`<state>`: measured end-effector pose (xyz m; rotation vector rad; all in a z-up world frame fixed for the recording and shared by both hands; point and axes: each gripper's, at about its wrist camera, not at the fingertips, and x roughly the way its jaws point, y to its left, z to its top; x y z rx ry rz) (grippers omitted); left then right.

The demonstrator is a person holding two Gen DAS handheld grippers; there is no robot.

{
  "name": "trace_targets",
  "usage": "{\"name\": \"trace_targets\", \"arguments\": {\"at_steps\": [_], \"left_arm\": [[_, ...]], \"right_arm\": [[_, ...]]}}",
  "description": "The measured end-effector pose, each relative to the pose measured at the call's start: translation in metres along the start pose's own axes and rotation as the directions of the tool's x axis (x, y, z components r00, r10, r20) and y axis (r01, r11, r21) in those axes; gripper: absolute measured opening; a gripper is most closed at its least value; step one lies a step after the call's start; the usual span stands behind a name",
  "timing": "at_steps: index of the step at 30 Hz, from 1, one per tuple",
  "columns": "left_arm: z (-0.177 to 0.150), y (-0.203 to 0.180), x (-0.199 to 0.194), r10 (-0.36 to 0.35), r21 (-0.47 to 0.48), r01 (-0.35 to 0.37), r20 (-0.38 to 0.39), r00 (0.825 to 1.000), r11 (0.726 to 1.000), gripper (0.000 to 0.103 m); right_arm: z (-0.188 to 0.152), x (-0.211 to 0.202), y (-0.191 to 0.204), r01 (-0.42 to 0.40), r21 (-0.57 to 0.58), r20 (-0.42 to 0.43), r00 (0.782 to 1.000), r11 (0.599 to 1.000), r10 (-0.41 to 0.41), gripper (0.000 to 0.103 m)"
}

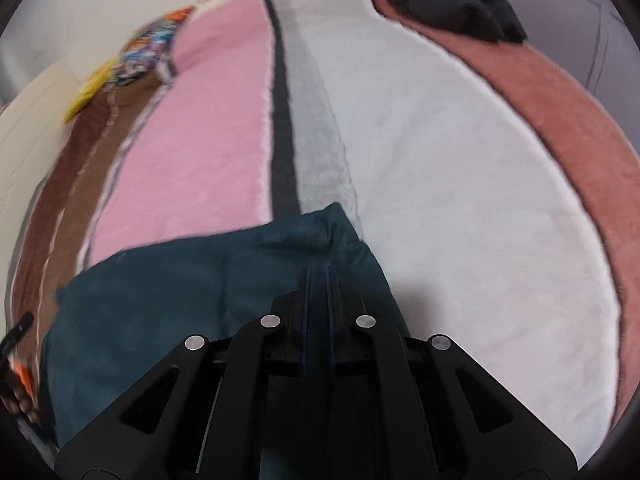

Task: Fold large clothes
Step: 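Lay the hem over the collar with both tools, folding the jacket in half, then open both tools and release the hem onto the folded jacket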

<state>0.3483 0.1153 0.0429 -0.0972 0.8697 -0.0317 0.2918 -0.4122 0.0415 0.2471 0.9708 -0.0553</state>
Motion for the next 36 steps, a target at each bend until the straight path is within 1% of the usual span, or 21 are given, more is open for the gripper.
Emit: {"name": "trace_targets", "arguments": {"at_steps": [2, 3, 5, 8, 10, 13, 16, 20, 24, 26, 27, 29, 32, 34, 36], "left_arm": [[-0.020, -0.004, -0.022, 0.005, 0.042, -0.005, -0.003, 1.000, 0.999, 0.055], [-0.039, -0.009, -0.038, 0.003, 0.075, -0.003, -0.005, 1.000, 0.997, 0.055], [-0.066, -0.011, -0.054, 0.017, 0.114, -0.015, -0.017, 1.000, 0.993, 0.055], [-0.094, -0.009, -0.061, 0.030, 0.138, -0.023, -0.052, 0.998, 0.990, 0.055], [-0.110, -0.007, -0.053, 0.050, 0.129, -0.037, -0.101, 0.994, 0.991, 0.055], [-0.119, -0.005, -0.040, 0.078, 0.123, -0.063, -0.122, 0.989, 0.990, 0.056], [-0.121, -0.007, -0.033, 0.102, 0.120, -0.088, -0.117, 0.988, 0.989, 0.057], [-0.123, 0.000, -0.025, 0.085, 0.069, -0.076, -0.136, 0.987, 0.995, 0.060], [-0.123, 0.002, -0.022, 0.081, 0.048, -0.075, -0.151, 0.985, 0.996, 0.062], [-0.119, 0.003, -0.031, 0.102, 0.041, -0.097, -0.149, 0.984, 0.995, 0.062], [-0.117, 0.005, -0.039, 0.094, 0.025, -0.091, -0.135, 0.986, 0.996, 0.062], [-0.117, 0.017, -0.065, 0.045, -0.037, -0.048, -0.084, 0.995, 0.998, 0.061], [-0.123, 0.035, -0.091, 0.044, -0.086, -0.049, -0.054, 0.998, 0.995, 0.061], [-0.128, 0.040, -0.100, 0.025, -0.094, -0.030, -0.051, 0.998, 0.995, 0.061], [-0.133, 0.040, -0.099, 0.033, -0.074, -0.038, -0.060, 0.998, 0.997, 0.061]], "right_arm": [[-0.033, -0.029, 0.000, 0.008, -0.054, 0.005, 1.000, 0.999, -0.007, 0.009], [-0.049, -0.038, -0.001, 0.011, -0.067, 0.000, 1.000, 0.998, -0.011, 0.009], [-0.080, -0.051, -0.006, 0.011, -0.075, -0.023, 1.000, 0.997, -0.012, 0.009], [-0.122, -0.055, -0.015, 0.020, -0.071, -0.069, 0.997, 0.997, -0.025, 0.009], [-0.136, -0.054, -0.020, 0.017, -0.064, -0.080, 0.997, 0.998, -0.023, 0.009], [-0.138, -0.049, -0.022, 0.010, -0.051, -0.096, 0.995, 0.999, -0.015, 0.009], [-0.138, -0.037, -0.024, 0.006, -0.020, -0.124, 0.992, 1.000, -0.009, 0.009], [-0.139, -0.025, -0.022, 0.023, -0.023, -0.140, 0.990, 0.999, -0.026, 0.009], [-0.140, -0.022, -0.025, 0.030, -0.014, -0.162, 0.986, 0.999, -0.032, 0.010], [-0.136, -0.031, -0.026, 0.042, 0.007, -0.170, 0.985, 0.999, -0.040, 0.010], [-0.135, -0.037, -0.025, 0.039, 0.015, -0.162, 0.986, 0.999, -0.036, 0.012], [-0.135, -0.059, -0.027, -0.001, 0.025, -0.117, 0.993, 1.000, 0.004, 0.013], [-0.145, -0.087, -0.029, -0.013, 0.013, -0.069, 0.997, 1.000, 0.014, 0.015], [-0.155, -0.096, -0.032, -0.023, 0.018, -0.067, 0.997, 1.000, 0.024, 0.016], [-0.163, -0.096, -0.036, -0.028, 0.038, -0.075, 0.997, 0.999, 0.031, 0.016]]}}
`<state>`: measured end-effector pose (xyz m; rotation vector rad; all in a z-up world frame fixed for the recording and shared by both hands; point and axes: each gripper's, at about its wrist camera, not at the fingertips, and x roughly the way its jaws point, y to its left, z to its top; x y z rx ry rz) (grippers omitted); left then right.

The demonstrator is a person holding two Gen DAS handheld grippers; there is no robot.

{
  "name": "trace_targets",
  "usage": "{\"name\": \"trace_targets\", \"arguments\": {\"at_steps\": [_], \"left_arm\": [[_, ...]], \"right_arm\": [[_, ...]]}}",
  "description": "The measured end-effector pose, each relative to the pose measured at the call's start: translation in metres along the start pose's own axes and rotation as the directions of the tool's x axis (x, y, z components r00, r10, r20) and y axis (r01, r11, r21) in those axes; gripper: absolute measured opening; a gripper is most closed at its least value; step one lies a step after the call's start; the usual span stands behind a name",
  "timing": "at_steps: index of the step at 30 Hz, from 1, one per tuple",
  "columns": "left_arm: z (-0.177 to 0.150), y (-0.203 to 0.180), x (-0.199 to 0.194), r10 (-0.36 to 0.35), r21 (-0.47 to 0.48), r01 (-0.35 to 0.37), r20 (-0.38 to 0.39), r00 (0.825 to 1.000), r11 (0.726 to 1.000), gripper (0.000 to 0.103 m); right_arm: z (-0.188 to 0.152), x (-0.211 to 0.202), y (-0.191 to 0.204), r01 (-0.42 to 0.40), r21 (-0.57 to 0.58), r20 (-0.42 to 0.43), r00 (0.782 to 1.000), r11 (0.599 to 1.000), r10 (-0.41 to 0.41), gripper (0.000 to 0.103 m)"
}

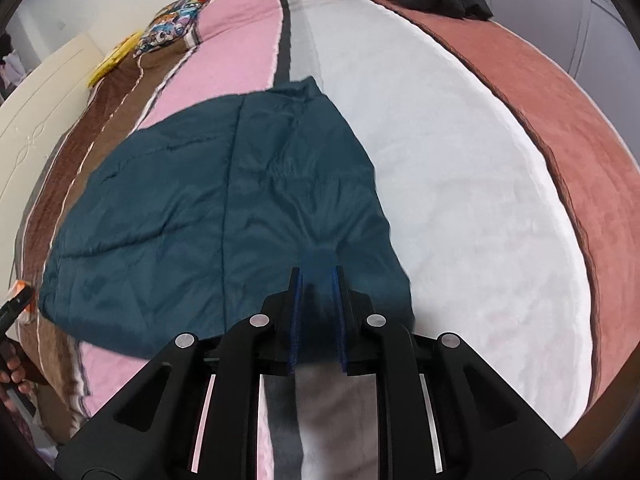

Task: Fold large clothes
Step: 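Open both tools and release the hem onto the folded jacket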

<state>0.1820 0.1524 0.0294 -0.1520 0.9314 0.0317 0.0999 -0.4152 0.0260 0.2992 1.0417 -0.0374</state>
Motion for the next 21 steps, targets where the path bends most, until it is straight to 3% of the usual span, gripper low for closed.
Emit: {"name": "trace_targets", "arguments": {"at_steps": [5, 9, 12, 16, 21], "left_arm": [[-0.016, 0.002, 0.038, 0.052, 0.005, -0.052, -0.105, 0.993, 0.999, 0.062], [-0.021, 0.009, 0.043, 0.038, -0.039, -0.043, -0.122, 0.992, 0.998, 0.065], [-0.020, 0.012, 0.032, 0.027, -0.072, -0.036, -0.119, 0.992, 0.997, 0.065], [-0.030, 0.003, 0.006, 0.005, -0.044, -0.009, -0.097, 0.995, 0.999, 0.065], [-0.056, -0.007, -0.018, -0.030, -0.040, 0.026, -0.100, 0.995, 0.999, 0.065]], "right_arm": [[-0.008, 0.018, -0.010, 0.012, 0.041, -0.052, 0.999, 0.999, -0.009, 0.016], [-0.007, 0.019, -0.011, 0.020, 0.044, -0.067, 0.998, 0.999, -0.017, 0.017], [-0.009, 0.006, -0.010, 0.018, 0.060, -0.059, 0.998, 0.998, -0.015, 0.021], [-0.027, -0.018, -0.003, 0.005, 0.032, -0.028, 1.000, 0.999, -0.004, 0.029], [-0.064, -0.031, 0.011, -0.033, 0.024, -0.048, 0.998, 0.999, 0.034, 0.030]]}}
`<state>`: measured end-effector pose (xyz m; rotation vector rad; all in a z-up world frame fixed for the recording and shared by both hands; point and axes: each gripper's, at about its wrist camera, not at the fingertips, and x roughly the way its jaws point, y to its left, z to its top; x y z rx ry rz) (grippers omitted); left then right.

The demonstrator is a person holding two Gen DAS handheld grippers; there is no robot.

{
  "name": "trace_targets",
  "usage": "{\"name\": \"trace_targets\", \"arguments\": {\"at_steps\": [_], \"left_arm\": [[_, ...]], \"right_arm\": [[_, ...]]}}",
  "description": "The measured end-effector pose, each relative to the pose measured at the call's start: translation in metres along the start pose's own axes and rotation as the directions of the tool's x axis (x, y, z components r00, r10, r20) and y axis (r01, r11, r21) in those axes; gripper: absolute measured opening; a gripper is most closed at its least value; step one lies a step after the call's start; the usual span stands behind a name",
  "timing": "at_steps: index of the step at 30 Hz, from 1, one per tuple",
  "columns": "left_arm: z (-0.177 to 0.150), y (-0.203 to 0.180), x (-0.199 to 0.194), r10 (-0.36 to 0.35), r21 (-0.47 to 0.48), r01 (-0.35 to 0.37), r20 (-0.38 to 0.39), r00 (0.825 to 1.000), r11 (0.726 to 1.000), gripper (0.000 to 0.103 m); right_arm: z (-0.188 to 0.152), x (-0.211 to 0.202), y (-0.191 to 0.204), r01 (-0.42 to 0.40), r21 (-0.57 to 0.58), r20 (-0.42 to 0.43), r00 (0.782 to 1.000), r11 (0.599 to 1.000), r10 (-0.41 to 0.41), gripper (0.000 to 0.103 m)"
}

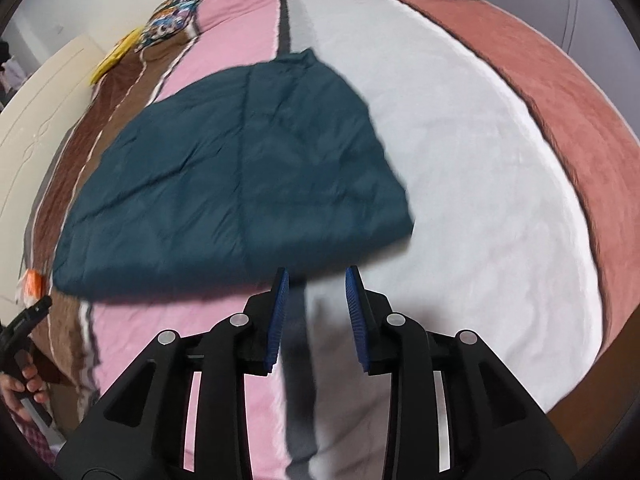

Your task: Fold large clothes

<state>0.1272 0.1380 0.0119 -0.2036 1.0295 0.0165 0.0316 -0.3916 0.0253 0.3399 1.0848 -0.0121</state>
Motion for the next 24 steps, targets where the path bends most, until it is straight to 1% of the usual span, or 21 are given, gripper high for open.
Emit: {"name": "trace_targets", "arguments": {"at_steps": [2, 6, 11, 15, 19, 24], "left_arm": [[-0.014, -0.005, -0.007, -0.007, 0.003, 0.007, -0.008, 1.000, 1.000, 0.065], [-0.034, -0.011, -0.018, -0.009, 0.017, 0.010, -0.020, 1.000, 1.000, 0.065], [-0.052, -0.017, -0.028, -0.006, 0.021, 0.007, -0.029, 1.000, 1.000, 0.065], [-0.063, -0.024, -0.035, -0.016, 0.021, 0.017, -0.026, 1.000, 1.000, 0.065], [-0.070, -0.034, -0.041, -0.012, 0.044, 0.013, -0.015, 1.000, 0.999, 0.065], [-0.080, -0.046, -0.045, -0.026, 0.062, 0.026, -0.010, 1.000, 0.998, 0.065]], "right_arm": [[-0.015, -0.001, 0.007, -0.008, -0.010, -0.015, 1.000, 1.000, 0.008, 0.030], [-0.044, -0.005, 0.026, -0.003, -0.076, -0.034, 0.999, 0.997, 0.000, 0.030], [-0.068, -0.007, 0.040, -0.034, -0.085, -0.059, 0.998, 0.996, 0.029, 0.030], [-0.076, -0.008, 0.053, -0.030, -0.116, -0.070, 0.997, 0.993, 0.023, 0.030], [-0.082, -0.015, 0.065, -0.030, -0.132, -0.064, 0.998, 0.991, 0.022, 0.030], [-0.081, -0.019, 0.077, -0.015, -0.155, -0.060, 0.998, 0.988, 0.006, 0.030]]}}
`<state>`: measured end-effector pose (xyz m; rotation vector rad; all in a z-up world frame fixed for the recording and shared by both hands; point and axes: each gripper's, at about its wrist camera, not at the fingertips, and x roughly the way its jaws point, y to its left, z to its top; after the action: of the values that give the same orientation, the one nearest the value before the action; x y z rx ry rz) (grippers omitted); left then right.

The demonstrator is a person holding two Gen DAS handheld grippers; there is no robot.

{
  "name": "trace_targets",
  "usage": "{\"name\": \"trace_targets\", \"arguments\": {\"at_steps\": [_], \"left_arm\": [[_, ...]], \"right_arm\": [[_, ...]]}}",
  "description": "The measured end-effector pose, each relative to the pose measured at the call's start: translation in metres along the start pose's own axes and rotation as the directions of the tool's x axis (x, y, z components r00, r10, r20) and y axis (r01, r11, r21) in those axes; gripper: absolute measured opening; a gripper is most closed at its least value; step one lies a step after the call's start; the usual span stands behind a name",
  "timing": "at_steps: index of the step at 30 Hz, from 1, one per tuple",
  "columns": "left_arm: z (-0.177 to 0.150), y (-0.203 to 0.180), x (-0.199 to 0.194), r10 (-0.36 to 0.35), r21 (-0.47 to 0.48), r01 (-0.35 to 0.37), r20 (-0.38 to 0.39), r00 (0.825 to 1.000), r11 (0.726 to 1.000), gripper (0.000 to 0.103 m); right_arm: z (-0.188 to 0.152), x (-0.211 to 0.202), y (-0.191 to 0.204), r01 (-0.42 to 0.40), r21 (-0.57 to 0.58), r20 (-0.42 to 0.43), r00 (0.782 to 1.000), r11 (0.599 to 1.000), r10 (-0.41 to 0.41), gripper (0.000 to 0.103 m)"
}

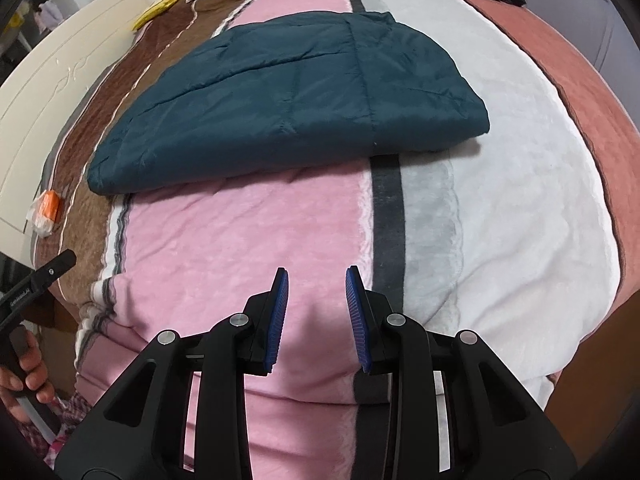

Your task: Fold large clothes

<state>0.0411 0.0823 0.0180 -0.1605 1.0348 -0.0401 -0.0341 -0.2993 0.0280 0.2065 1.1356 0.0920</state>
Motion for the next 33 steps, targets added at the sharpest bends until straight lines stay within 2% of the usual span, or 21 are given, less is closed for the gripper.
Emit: {"name": "trace_targets", "arguments": {"at_steps": [13, 33], "left_arm": [[-0.007, -0.032, 0.003, -0.001, 0.065, 0.001, -0.011, 1.000, 0.998, 0.065], [-0.005, -0.033, 0.049, 0.034, 0.058, -0.027, -0.130, 0.991, 0.998, 0.065]], "right_arm": [[0.008, -0.003, 0.021, -0.007, -0.018, 0.015, 1.000, 1.000, 0.007, 0.030], [0.009, 0.044, -0.028, 0.005, 0.125, -0.114, 0.993, 0.992, 0.009, 0.030]]}}
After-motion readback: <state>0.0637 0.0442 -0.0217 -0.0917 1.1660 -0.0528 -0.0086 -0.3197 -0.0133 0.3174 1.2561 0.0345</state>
